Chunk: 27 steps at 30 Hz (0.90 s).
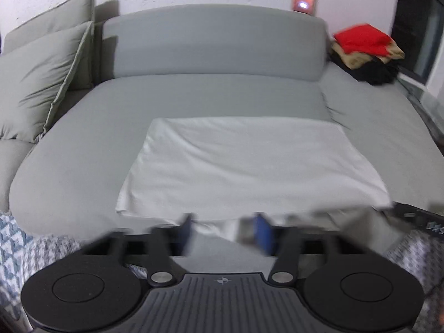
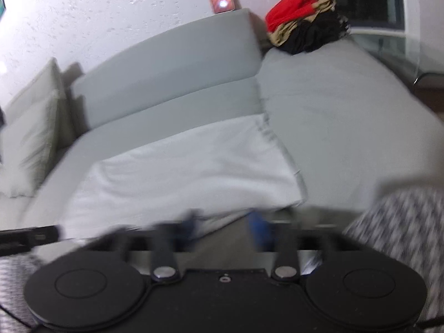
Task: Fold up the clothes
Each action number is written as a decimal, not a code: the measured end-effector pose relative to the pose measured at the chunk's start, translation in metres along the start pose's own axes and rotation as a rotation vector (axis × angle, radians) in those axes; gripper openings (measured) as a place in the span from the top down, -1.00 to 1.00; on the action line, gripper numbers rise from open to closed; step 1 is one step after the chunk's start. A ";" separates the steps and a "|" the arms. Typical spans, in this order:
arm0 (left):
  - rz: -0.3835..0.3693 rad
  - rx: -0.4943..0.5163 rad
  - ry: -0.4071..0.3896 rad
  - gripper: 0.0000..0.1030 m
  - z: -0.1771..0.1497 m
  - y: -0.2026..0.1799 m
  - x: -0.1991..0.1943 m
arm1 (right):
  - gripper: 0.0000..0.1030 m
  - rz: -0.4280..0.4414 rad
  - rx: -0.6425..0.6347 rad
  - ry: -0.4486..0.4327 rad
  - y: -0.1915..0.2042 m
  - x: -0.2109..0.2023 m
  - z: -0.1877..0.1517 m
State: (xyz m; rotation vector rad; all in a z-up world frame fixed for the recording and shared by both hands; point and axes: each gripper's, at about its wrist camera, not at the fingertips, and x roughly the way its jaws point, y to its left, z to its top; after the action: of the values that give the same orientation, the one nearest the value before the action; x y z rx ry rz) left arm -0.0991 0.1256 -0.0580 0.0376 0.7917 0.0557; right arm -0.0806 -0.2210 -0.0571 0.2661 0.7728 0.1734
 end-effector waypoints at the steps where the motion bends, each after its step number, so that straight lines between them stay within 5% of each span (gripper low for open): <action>1: 0.027 0.032 -0.040 0.35 0.004 0.005 0.007 | 0.68 0.008 0.032 -0.008 -0.007 0.007 0.005; 6: -0.033 0.044 -0.064 0.30 0.024 0.025 0.068 | 0.68 0.087 0.076 0.011 -0.015 0.061 0.025; 10: 0.065 0.143 0.089 0.31 0.005 0.021 0.121 | 0.68 0.072 0.020 0.053 -0.012 0.098 0.012; 14: 0.074 0.191 0.075 0.30 -0.014 0.029 0.093 | 0.70 0.086 0.048 0.093 -0.027 0.079 0.002; 15: 0.049 0.168 0.058 0.20 -0.018 0.037 0.082 | 0.67 0.120 0.107 0.088 -0.038 0.070 0.000; 17: -0.017 0.069 0.024 0.02 -0.029 0.055 0.062 | 0.13 0.197 0.251 0.082 -0.059 0.055 -0.007; 19: -0.066 -0.021 -0.021 -0.05 -0.035 0.063 0.047 | -0.09 0.275 0.409 0.081 -0.078 0.046 -0.016; 24: -0.088 -0.066 -0.061 -0.11 -0.032 0.059 0.040 | -0.04 0.347 0.655 0.143 -0.094 0.057 -0.036; 27: -0.085 -0.063 -0.056 -0.11 -0.029 0.053 0.043 | 0.16 0.362 0.795 0.152 -0.102 0.073 -0.045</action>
State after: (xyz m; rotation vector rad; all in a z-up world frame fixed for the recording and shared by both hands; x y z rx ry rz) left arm -0.0915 0.1814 -0.1058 -0.0537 0.7348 -0.0011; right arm -0.0554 -0.2918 -0.1671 1.1606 0.9148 0.2226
